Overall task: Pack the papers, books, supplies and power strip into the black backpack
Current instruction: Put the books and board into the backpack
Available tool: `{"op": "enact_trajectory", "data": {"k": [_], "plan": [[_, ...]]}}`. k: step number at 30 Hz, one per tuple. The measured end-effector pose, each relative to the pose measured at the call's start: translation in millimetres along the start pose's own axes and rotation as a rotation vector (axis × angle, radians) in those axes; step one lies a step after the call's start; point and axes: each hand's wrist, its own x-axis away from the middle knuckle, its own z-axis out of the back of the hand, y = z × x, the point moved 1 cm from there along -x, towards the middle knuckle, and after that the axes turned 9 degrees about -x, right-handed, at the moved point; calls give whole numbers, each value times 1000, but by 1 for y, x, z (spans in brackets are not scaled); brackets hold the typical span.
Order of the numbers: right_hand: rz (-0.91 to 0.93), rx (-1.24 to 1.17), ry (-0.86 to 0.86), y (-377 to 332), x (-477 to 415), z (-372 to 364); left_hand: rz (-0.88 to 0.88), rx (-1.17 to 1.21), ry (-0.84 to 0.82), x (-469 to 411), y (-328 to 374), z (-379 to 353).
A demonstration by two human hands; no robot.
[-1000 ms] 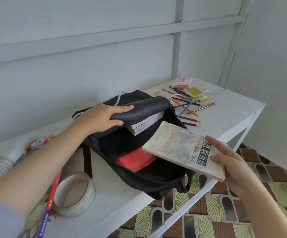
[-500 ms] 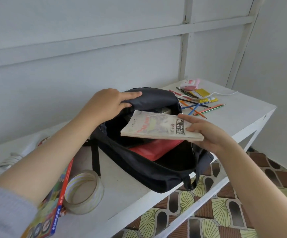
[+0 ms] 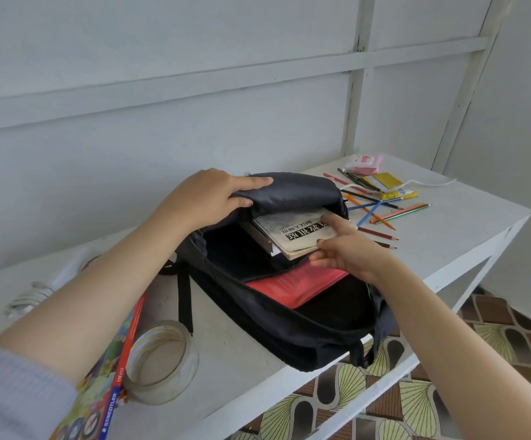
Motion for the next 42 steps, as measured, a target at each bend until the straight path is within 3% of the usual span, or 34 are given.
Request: {"op": "enact_trajectory", "data": {"k": [4, 11, 27, 34, 42], "plan": [[40, -7, 38, -1, -10, 6, -1, -7, 13, 1, 0, 0], [258, -26, 372, 20, -24, -6, -2, -51, 16, 2, 4, 2], [282, 390, 358, 27, -60, -28, 39, -49, 10, 4, 1, -3], [368, 709, 145, 23, -12, -44, 32, 29, -30, 9, -9, -19], [810, 1070, -287, 51, 89, -100, 82, 144, -136, 61, 2, -22]]}}
